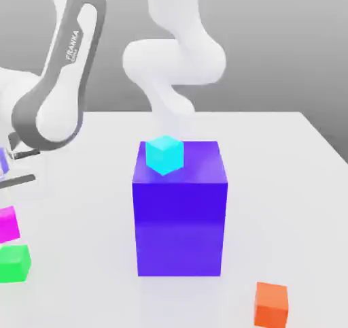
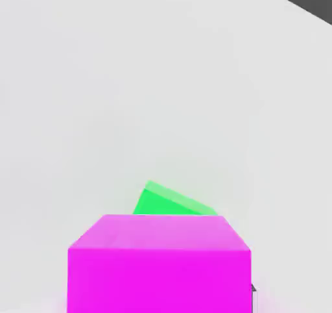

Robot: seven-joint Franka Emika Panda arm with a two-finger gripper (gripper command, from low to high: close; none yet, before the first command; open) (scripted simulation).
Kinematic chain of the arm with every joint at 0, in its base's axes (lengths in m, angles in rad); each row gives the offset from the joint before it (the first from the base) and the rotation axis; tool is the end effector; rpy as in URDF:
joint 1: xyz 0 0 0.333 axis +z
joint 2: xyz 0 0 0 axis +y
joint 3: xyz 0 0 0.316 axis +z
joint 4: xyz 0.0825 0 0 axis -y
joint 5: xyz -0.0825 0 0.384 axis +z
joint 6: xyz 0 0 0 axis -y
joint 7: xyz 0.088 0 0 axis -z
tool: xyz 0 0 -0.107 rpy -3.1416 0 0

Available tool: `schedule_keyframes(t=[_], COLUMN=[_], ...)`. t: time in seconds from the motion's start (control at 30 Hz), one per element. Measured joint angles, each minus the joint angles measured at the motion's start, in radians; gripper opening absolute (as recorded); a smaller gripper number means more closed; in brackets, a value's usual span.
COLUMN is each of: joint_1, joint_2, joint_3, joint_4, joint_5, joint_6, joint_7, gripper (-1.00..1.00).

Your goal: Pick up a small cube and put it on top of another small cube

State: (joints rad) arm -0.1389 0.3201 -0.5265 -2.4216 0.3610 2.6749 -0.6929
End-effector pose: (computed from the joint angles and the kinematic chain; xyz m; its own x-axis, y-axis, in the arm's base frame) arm 0.3710 -0.3191 0.1954 0.9623 -0.2718 0.0007 -0.2718 -0.9623 -0.0006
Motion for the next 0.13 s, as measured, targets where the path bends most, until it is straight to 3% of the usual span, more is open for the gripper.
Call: schedule_keyframes(t=[0.03, 0.13], joint_1=[-0.015, -0.015], joint_2=[0.028, 0.028], joint_3=[0.02, 0.02], joint_4=[0.003, 0.003], joint_5=[0.033, 0.033], joint_6=[0.02, 0.02], joint_7=[-0.024, -0.024], gripper=[1.0, 1.0])
